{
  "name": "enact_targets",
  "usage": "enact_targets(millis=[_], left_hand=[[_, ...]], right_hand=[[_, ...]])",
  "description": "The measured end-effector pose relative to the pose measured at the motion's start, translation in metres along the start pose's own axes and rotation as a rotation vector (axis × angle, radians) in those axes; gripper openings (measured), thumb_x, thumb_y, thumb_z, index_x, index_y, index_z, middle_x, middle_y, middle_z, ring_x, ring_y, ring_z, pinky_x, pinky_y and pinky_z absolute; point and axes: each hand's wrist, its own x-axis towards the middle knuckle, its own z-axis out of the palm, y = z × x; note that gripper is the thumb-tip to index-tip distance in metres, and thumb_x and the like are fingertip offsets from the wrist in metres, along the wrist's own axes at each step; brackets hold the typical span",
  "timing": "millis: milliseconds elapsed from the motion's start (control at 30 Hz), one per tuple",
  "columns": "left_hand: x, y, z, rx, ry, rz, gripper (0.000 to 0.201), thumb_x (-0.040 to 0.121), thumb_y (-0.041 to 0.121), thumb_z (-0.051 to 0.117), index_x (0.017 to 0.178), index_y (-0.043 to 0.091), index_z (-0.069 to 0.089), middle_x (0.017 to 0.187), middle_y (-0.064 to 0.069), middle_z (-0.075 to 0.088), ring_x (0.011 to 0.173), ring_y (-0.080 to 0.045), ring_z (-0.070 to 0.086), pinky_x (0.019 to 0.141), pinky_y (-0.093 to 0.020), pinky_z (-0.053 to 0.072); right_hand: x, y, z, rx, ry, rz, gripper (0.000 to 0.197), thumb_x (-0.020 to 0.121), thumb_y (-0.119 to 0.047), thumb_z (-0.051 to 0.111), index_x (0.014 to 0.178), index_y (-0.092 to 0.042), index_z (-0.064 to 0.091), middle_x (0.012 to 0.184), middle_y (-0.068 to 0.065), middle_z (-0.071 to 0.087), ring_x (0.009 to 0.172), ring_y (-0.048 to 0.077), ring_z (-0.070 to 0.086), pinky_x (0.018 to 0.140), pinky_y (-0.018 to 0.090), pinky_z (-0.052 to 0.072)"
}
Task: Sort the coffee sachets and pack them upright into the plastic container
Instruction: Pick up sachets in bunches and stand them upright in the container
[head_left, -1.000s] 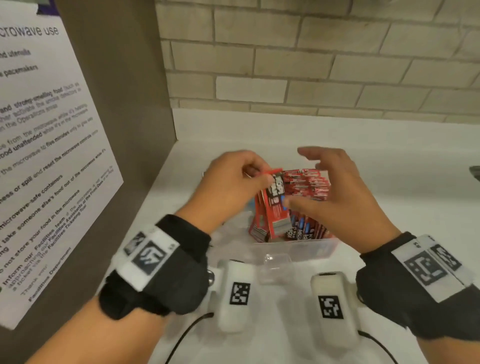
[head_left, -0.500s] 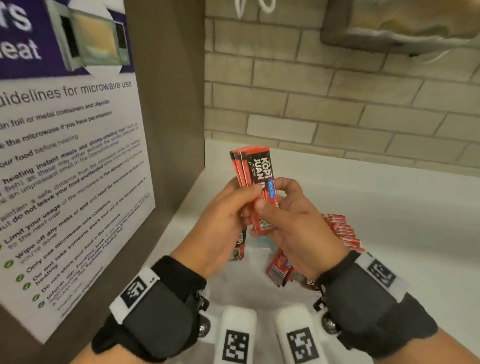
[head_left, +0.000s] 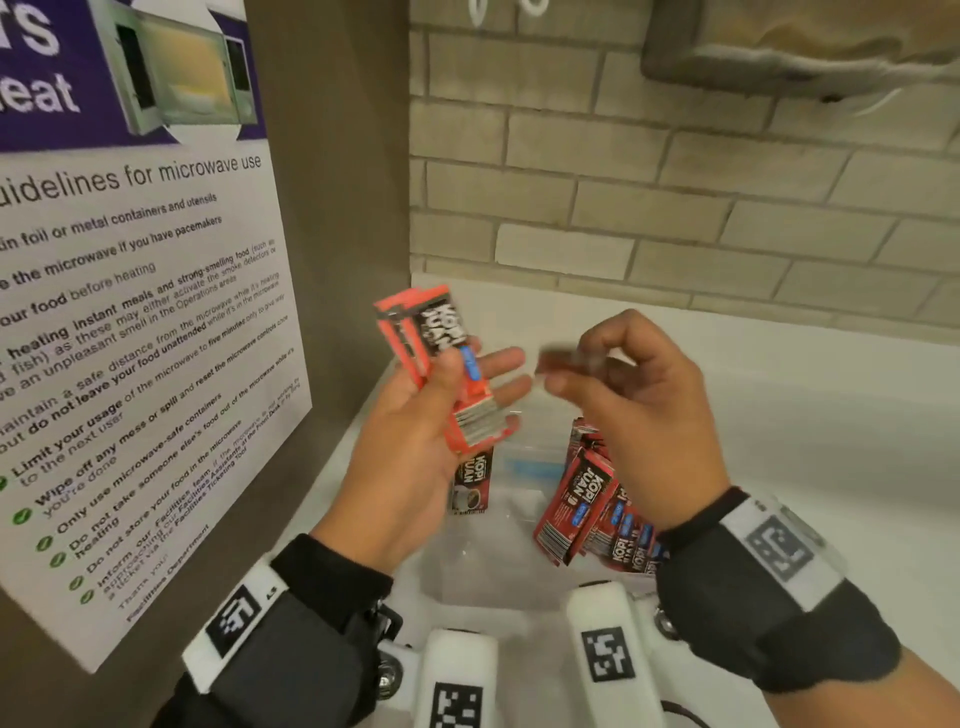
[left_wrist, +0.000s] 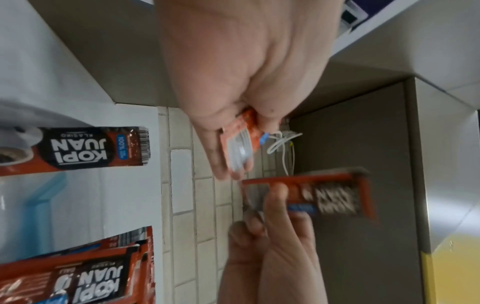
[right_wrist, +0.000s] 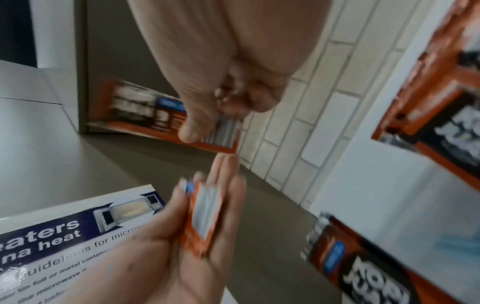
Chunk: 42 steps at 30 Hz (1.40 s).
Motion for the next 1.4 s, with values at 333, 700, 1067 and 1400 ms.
enact_targets(millis=[333,700,1067,1400], left_hand=[[-0.013,0.008,-0.007,0.002,-0.161,-0.215,0.027,0.07,0.03,0.075,0.091,0.016,0.066,0.057,0.005,0.043,0.047,-0.006,0.039,0.042,-0.019,0.035],[-0.016,0.017,-0.01,0.165,-0.004,-0.108,0.011,0.065,0.022,0.07,0.075,0.026,0.067,0.057,0.007,0.052,0.047,-0.006,0.035,0.041,-0.015,0.028],[-0.015,0.051,-0.024,1.13,-0.17,0.267,0.018,0.081,0.016,0.07,0.074,0.032,0.067,0.079,0.015,0.066,0.067,0.005,0.058,0.062,-0.006,0.038],[0.001,0.005,-0.061,0.639,0.241,-0.041,0.013,0.087,0.018,0.063,0.081,0.028,0.057,0.061,0.012,0.043,0.054,-0.005,0.037,0.057,-0.025,0.034]], right_hand=[[0.01,-0.017,-0.015,-0.335,-0.112,-0.495,0.028,0.076,0.014,0.049,0.072,-0.005,0.068,0.104,-0.001,0.044,0.087,0.01,0.056,0.082,0.017,0.045],[-0.01,-0.016,0.003,-0.349,0.068,-0.388,0.03,0.081,0.008,0.057,0.09,-0.019,0.068,0.106,0.005,0.043,0.099,-0.01,0.051,0.085,0.017,0.049],[-0.007,-0.028,0.016,-0.564,-0.537,0.126,0.004,0.082,-0.019,0.068,0.086,-0.021,0.069,0.076,-0.006,0.065,0.066,0.005,0.057,0.062,0.019,0.045],[-0.008,0.042,0.042,-0.431,-0.388,0.554,0.015,0.074,-0.004,0.074,0.083,-0.01,0.062,0.077,0.013,0.065,0.07,0.025,0.062,0.076,0.038,0.054]])
